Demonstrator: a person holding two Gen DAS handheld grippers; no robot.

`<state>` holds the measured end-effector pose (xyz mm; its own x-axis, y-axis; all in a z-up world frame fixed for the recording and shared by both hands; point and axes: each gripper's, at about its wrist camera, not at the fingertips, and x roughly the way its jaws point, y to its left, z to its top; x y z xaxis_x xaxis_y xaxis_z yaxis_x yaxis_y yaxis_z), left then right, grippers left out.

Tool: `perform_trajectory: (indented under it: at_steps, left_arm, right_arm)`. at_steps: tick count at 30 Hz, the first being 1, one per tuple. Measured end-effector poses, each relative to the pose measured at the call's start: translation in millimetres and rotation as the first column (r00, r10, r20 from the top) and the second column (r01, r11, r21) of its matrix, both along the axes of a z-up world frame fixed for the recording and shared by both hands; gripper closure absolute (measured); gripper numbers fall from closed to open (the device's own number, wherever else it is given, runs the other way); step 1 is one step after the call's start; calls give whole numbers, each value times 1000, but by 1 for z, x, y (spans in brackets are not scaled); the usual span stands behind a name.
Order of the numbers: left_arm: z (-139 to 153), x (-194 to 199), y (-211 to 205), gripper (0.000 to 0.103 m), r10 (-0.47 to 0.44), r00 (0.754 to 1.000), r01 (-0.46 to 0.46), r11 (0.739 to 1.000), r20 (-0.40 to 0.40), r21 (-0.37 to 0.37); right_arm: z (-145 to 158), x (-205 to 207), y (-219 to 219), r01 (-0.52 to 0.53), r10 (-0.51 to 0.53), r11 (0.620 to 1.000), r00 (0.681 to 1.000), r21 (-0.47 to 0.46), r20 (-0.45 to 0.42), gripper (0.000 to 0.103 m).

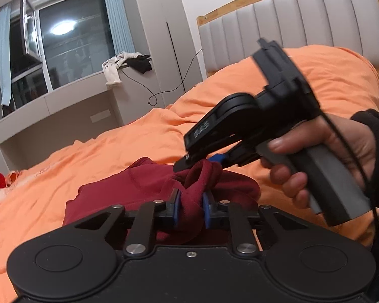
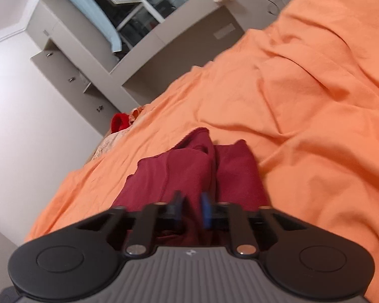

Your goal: Fold small clothes

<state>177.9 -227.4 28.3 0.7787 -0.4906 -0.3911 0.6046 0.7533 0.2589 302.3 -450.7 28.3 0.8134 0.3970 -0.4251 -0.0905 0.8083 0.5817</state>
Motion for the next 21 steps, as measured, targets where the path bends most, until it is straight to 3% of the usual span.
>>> perform_trajectory:
  at_steps: [3,7,18,21]
  left_arm:
    - [-2,-5,2,87,-1,1000,1,1000,14,-11]
    - [-1,-9,-3,88,-20,1000,20,999,19,-29]
    - [-26,1,-26,88,-44,996,40,998,-74,-56]
    - [-27,4,-23,85,-46,995,38,996,-94,-81]
  right_arm:
    - [15,-16,5,14,-6,997,995,-76,98,98]
    - [28,-32,-5,71,-56,993,985,-91,162,98]
    - [4,-37,-23,126,-120,985,991,-120,54,99]
    - [5,-41,-22,128,-123,984,991,-122,49,92]
